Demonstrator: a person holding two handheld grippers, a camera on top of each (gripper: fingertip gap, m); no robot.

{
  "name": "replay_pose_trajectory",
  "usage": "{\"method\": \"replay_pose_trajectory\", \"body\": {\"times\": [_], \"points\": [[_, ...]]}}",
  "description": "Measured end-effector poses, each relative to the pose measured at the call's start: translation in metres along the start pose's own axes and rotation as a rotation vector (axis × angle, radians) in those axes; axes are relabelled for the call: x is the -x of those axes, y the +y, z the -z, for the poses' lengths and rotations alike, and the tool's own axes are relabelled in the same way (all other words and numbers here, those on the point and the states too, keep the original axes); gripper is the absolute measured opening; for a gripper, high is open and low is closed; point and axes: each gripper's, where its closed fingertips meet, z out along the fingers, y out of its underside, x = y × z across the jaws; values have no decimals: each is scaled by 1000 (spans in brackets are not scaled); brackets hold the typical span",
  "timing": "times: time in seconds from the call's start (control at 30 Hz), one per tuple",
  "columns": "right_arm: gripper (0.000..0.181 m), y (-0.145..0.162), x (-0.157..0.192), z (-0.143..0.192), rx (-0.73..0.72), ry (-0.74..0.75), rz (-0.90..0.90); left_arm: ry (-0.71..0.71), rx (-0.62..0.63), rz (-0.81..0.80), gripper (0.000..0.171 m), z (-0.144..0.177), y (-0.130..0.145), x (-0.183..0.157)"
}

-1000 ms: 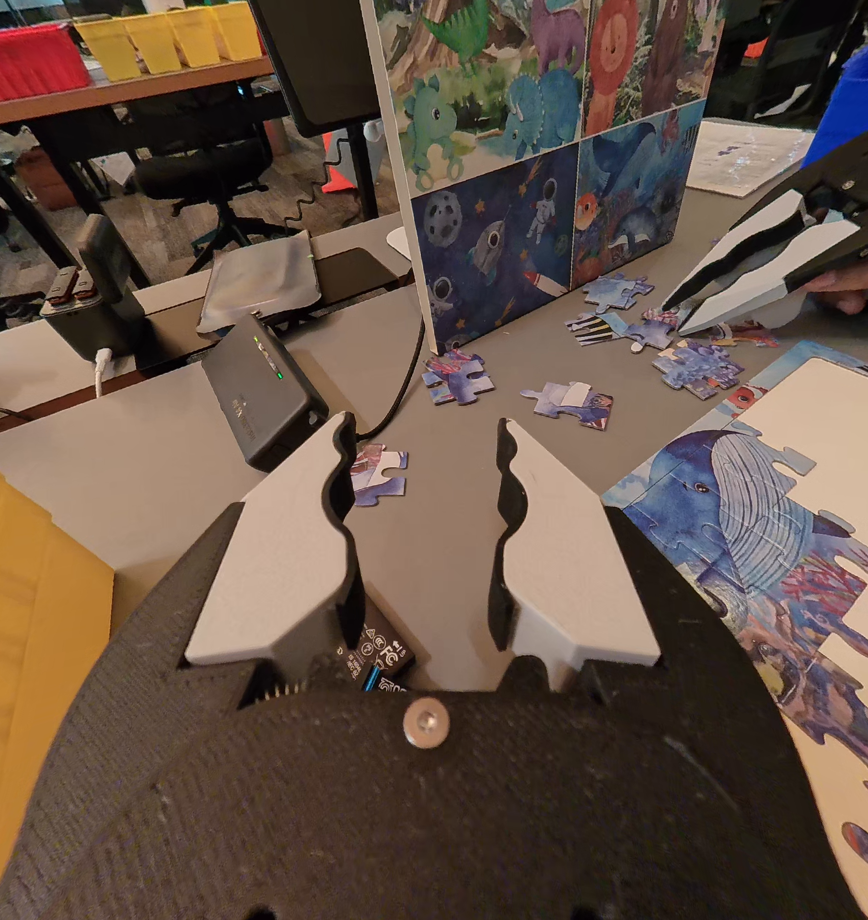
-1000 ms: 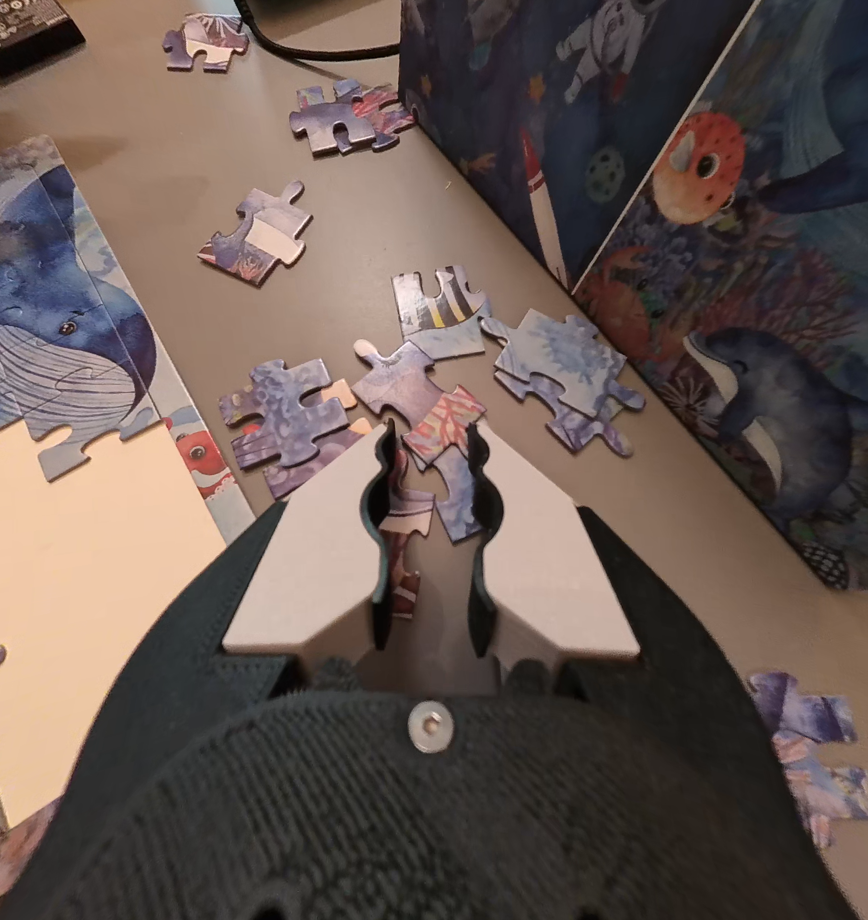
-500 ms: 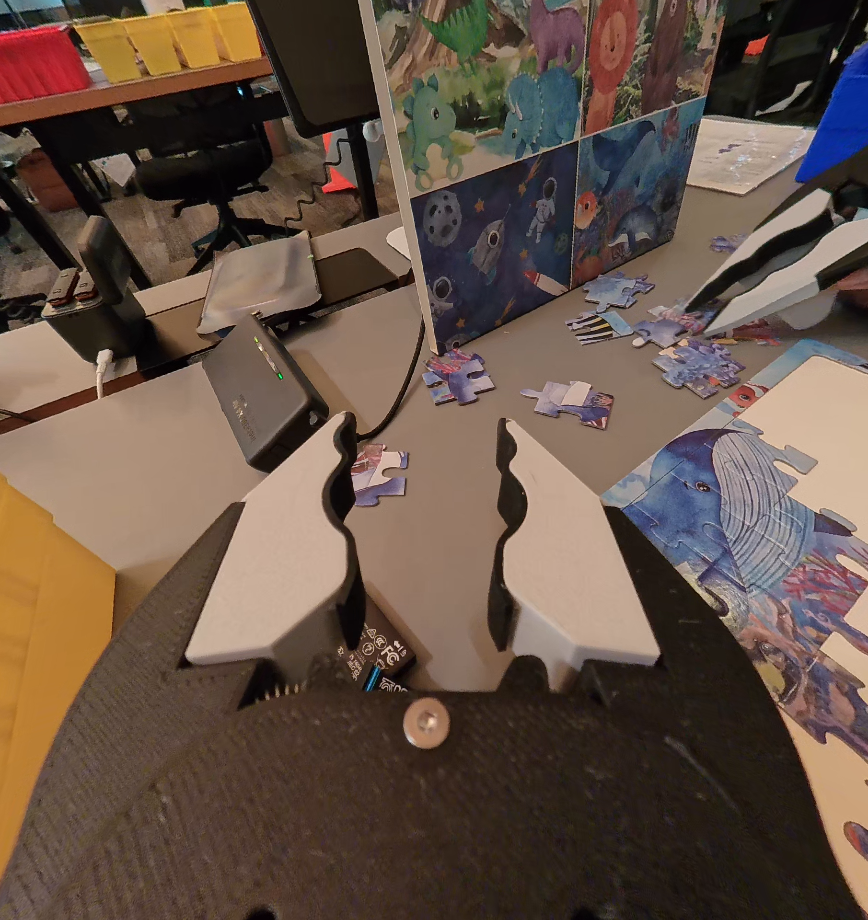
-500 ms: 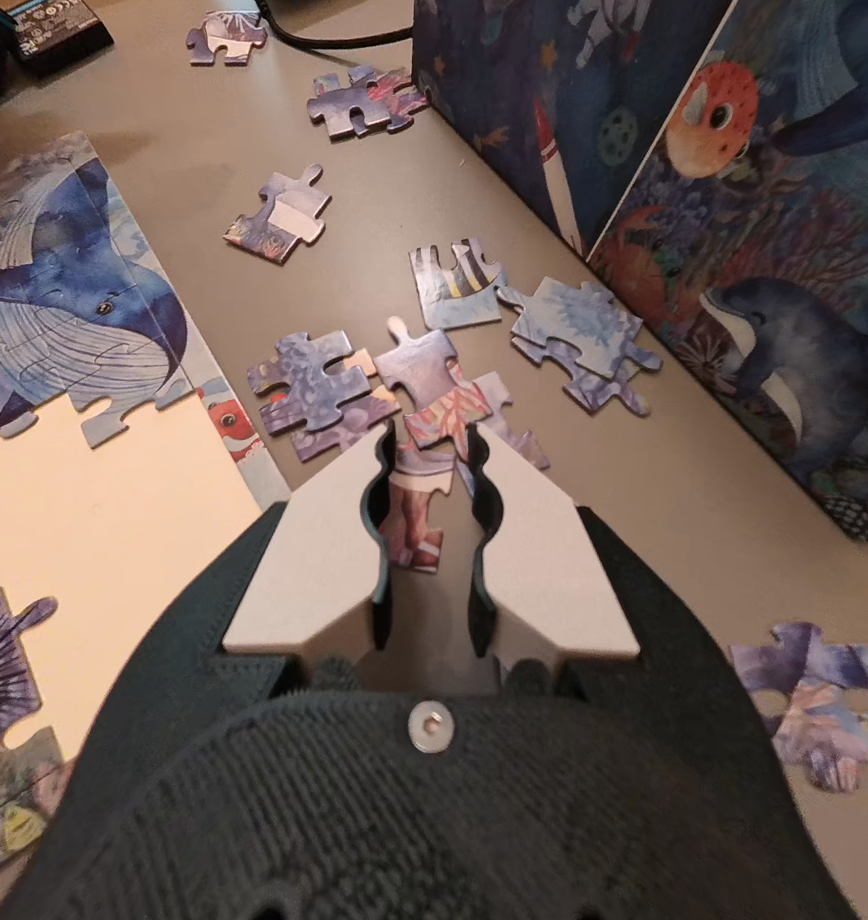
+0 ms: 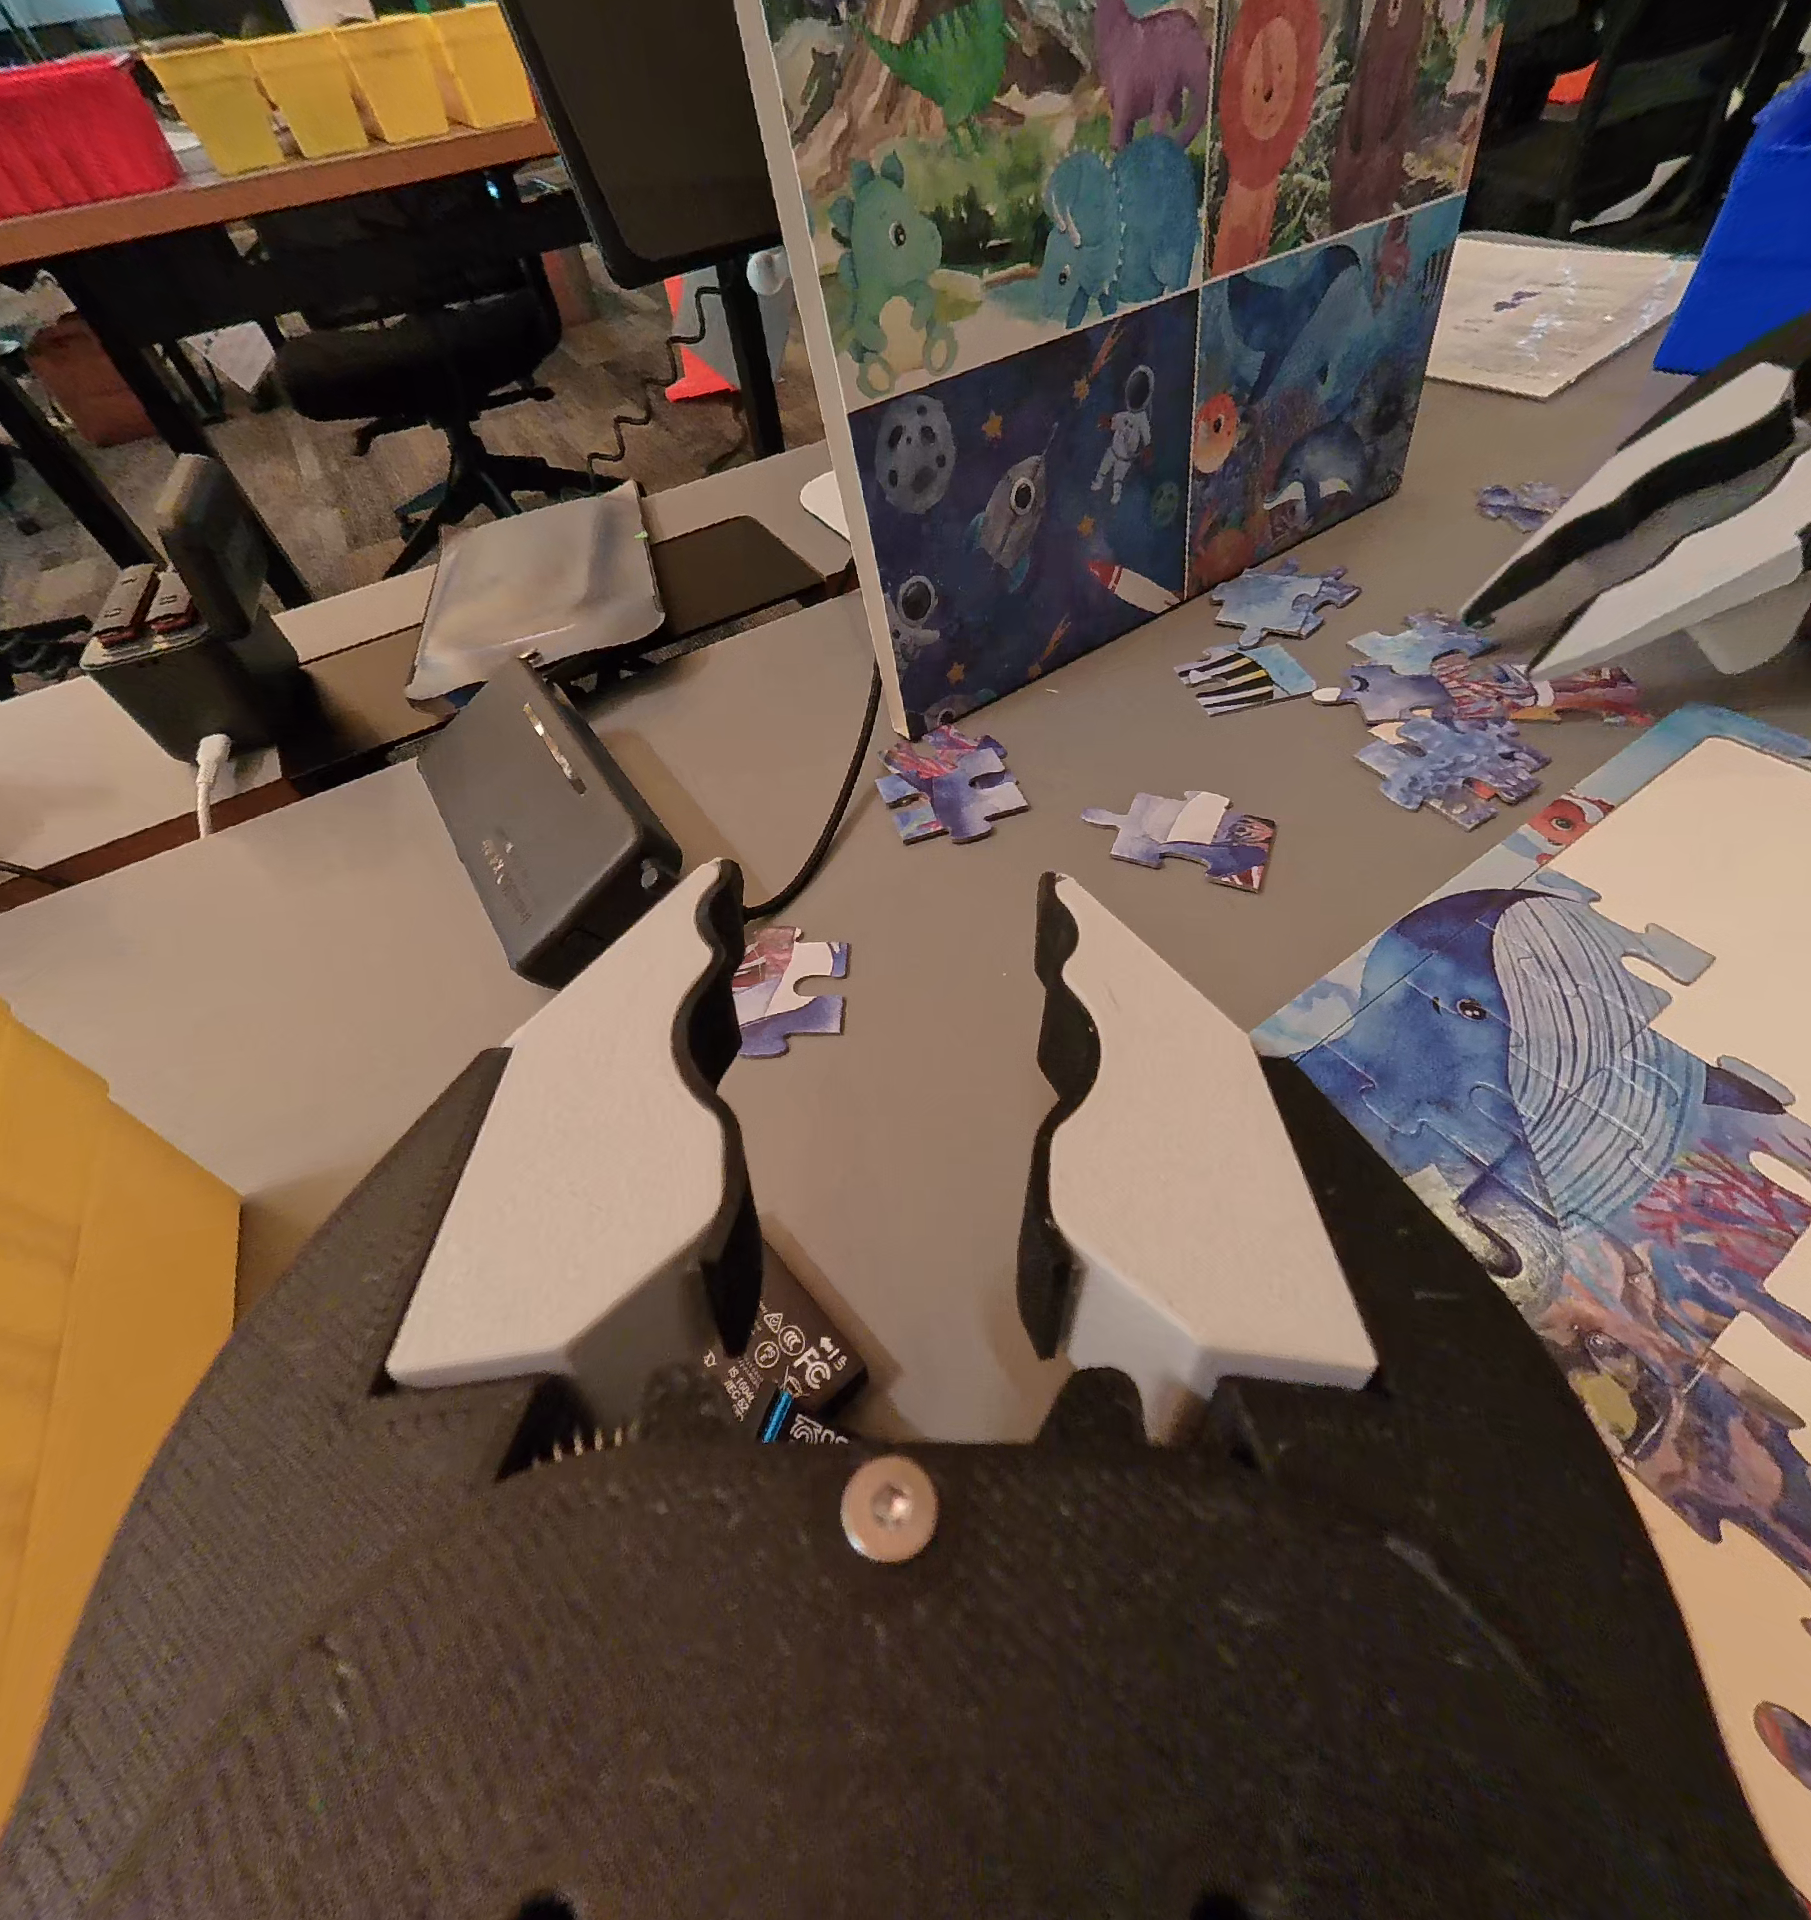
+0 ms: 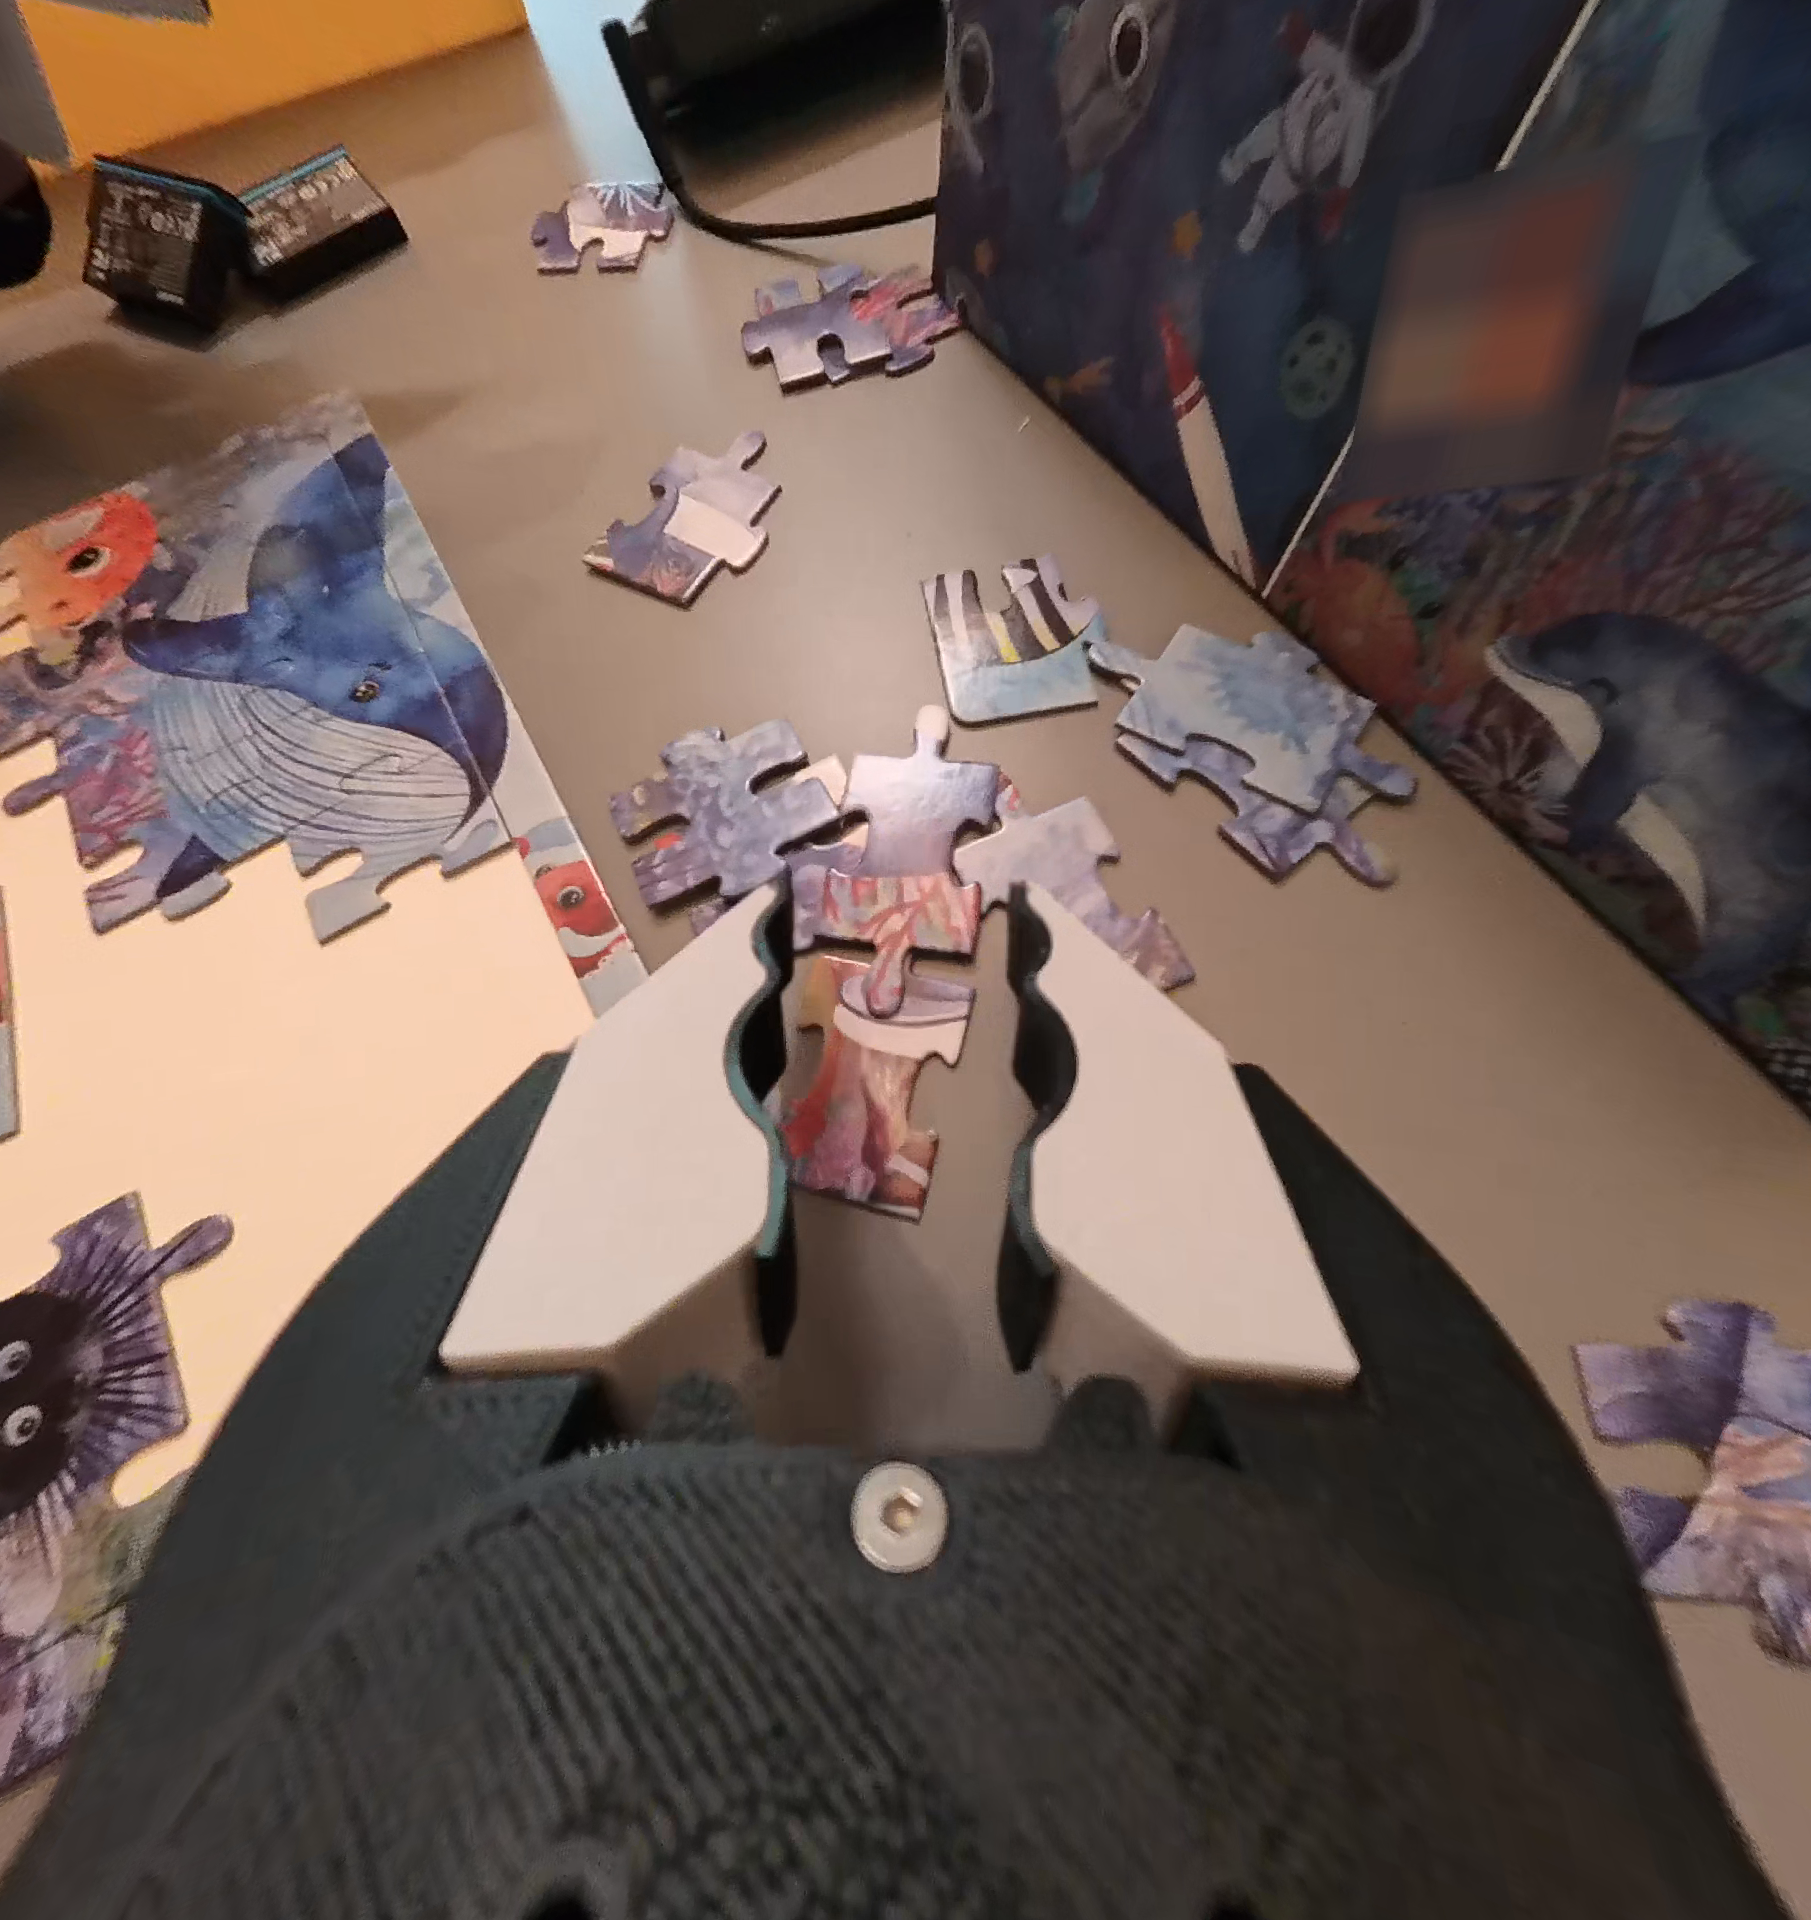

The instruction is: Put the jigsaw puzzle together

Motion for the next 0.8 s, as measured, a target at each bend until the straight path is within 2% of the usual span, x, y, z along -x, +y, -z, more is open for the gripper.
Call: {"method": "replay_pose_trajectory", "body": {"times": [0.13, 0.33, 0.53, 0.7, 0.8], "points": [[46, 10, 0, -9, 82, 25, 36, 0, 6, -8, 54, -1, 1, -1], [34, 11, 1, -13, 96, 20, 14, -2, 9, -9, 54, -1, 2, -1], [32, 10, 1, -11, 91, 15, -2, -3, 7, -10, 54, -1, 1, -1], [32, -8, 10, 3, -14, -35, -53, -7, 8, -14, 54, 0, 1, 0], [32, -28, 29, 17, -89, -57, -69, -24, 10, -23, 54, 1, 2, 5]]}}
